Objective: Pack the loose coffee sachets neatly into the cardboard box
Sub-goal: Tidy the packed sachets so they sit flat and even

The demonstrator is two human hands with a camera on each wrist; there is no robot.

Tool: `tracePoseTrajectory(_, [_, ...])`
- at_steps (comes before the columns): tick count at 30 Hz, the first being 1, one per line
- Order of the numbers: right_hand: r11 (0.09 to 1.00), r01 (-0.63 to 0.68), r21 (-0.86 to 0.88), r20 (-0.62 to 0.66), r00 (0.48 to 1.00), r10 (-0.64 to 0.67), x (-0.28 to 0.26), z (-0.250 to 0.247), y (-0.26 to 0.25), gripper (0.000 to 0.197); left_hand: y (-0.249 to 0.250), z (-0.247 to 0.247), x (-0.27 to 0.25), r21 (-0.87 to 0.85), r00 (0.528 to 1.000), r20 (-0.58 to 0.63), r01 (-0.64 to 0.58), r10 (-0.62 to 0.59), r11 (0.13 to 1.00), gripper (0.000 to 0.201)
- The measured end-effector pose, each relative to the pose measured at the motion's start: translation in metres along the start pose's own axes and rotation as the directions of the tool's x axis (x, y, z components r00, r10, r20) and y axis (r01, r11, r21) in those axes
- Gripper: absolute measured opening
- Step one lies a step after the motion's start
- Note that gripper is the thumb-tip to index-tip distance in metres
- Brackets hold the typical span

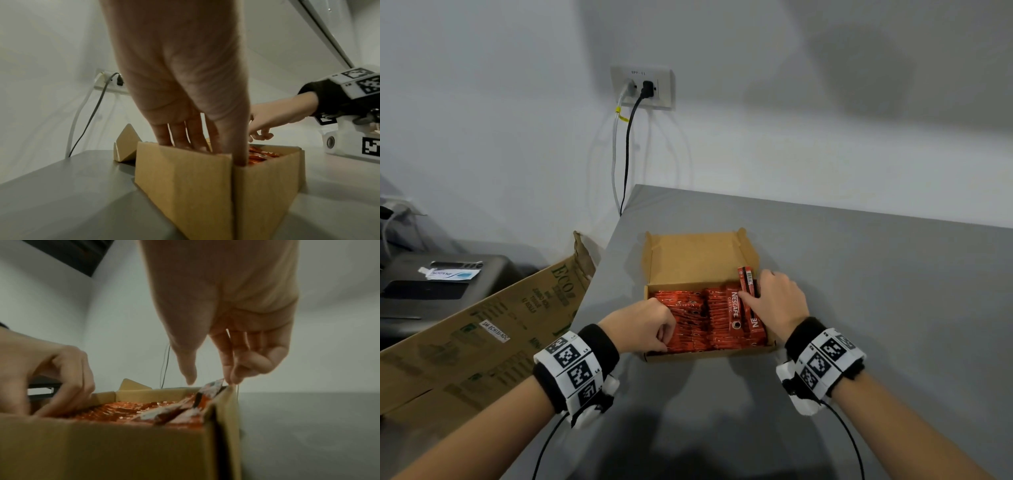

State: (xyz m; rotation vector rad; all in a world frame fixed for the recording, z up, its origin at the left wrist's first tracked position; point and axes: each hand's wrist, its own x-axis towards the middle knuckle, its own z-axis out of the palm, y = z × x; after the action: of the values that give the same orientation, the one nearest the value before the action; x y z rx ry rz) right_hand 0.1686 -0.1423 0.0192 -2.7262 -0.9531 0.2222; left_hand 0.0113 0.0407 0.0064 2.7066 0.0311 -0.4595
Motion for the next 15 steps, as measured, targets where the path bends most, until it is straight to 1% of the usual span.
tracePoseTrajectory(2, [1.000, -0.001, 0.006, 0.017, 1.000, 0.000, 0.000, 0.004, 0.003, 0.028, 0.000, 0.000, 0.002, 0.041, 1.000, -0.006, 0.002, -0.002, 0.999, 0.005])
tracePoseTrajectory(5, [1.000, 0.006, 0.015, 0.005, 1.000, -0.006, 0.001, 0.005, 0.003, 0.038, -0.002, -0.003, 0.006, 0.087, 0.999, -0.032, 0.005, -0.003, 0.996, 0.005])
tracePoseTrajectory(7, [1.000, -0.004, -0.002, 0.015, 1.000, 0.004, -0.001, 0.004, 0.001, 0.039, -0.004, -0.005, 0.009, 0.106, 0.999, -0.051, -0.002, 0.008, 0.994, 0.008])
tracePoseTrajectory(9, [1.000, -0.020, -0.007, 0.031, 0.999, 0.021, -0.003, 0.004, 0.000, 0.037, -0.007, -0.005, 0.010, 0.100, 0.998, -0.054, -0.008, 0.013, 0.995, 0.009])
tracePoseTrajectory(11, [0.999, -0.029, 0.013, 0.025, 0.999, 0.029, -0.004, 0.000, 0.001, 0.030, -0.008, -0.007, 0.008, 0.071, 0.999, -0.049, -0.014, 0.018, 0.997, 0.008])
tracePoseTrajectory(12, [0.998, -0.026, 0.060, 0.002, 1.000, 0.026, -0.003, -0.003, 0.003, 0.026, -0.008, -0.009, 0.007, 0.044, 0.998, -0.052, -0.017, 0.019, 0.999, 0.006])
tracePoseTrajectory(13, [0.989, -0.006, 0.146, -0.030, 1.000, 0.011, -0.002, -0.006, 0.004, 0.024, -0.008, -0.011, 0.005, 0.017, 0.998, -0.065, -0.020, 0.021, 1.000, 0.006])
tracePoseTrajectory(15, [0.926, 0.089, 0.366, -0.094, 0.994, -0.059, 0.000, -0.011, 0.003, 0.020, -0.009, -0.014, 0.002, -0.003, 0.996, -0.089, -0.023, 0.023, 1.000, 0.010])
